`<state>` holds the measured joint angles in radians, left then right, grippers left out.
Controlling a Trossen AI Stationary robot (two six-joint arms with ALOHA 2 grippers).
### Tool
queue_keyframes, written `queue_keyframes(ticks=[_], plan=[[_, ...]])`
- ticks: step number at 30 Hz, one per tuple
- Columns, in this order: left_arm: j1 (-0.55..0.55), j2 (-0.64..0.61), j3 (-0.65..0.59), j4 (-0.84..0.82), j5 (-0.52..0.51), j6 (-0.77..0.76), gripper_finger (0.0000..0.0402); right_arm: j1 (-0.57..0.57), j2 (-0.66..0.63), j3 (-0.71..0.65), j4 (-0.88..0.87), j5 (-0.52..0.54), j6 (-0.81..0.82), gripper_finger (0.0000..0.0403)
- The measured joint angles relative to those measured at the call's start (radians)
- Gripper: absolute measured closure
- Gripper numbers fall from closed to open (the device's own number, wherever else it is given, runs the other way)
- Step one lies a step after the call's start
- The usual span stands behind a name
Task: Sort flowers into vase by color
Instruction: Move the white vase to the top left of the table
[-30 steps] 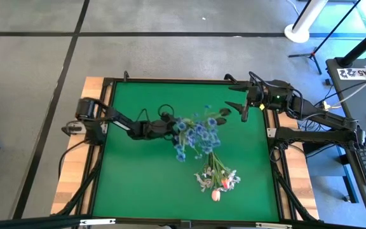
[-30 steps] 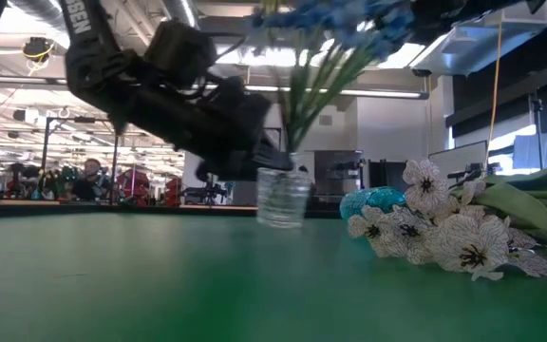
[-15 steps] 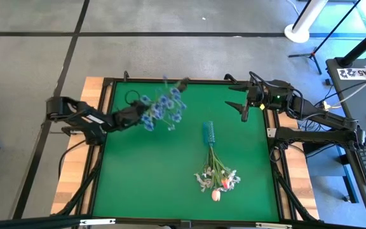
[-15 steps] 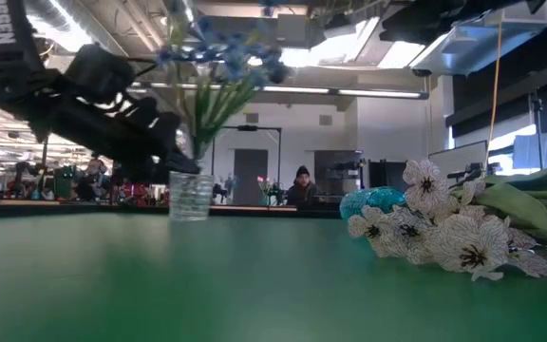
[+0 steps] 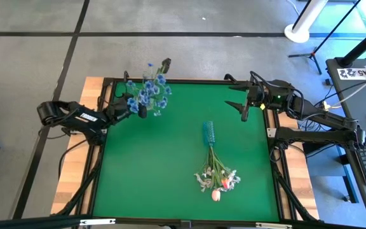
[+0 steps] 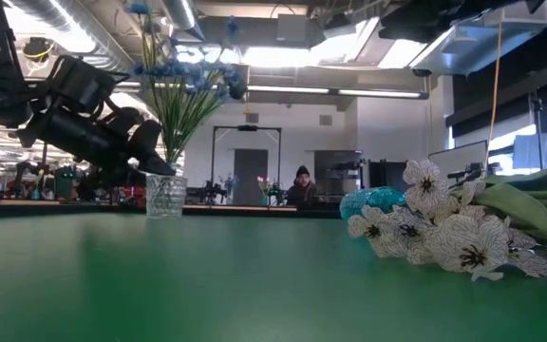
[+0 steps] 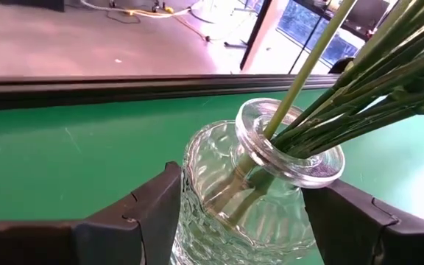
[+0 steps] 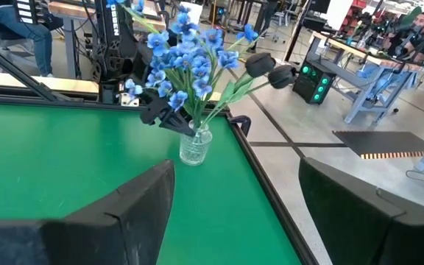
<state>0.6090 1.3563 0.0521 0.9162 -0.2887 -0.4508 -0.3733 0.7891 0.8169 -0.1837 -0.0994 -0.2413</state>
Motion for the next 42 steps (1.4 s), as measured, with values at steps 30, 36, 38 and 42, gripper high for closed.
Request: queue_keyframes(ticks=[30,36,38,42], plan=[[0.031,-0.05,-0.001,-0.046,0.105,-0.075,0.0107,0.0,0.0,0.0,-0.053,0.0,0.008,0.0114],[0.06,-0.152,-0.001,-0.17,0.105,-0.077,0.0106,0.0,0.0,0.0,-0.061,0.0,0.009,0.0114],[0.064,-0.19,-0.001,-0.219,0.104,-0.079,0.0106,0.0,0.0,0.0,-0.06,0.0,0.009,0.0114],[0.065,-0.262,-0.001,-0.307,0.101,-0.08,0.0106,0.0,0.0,0.0,-0.06,0.0,0.008,0.0114]])
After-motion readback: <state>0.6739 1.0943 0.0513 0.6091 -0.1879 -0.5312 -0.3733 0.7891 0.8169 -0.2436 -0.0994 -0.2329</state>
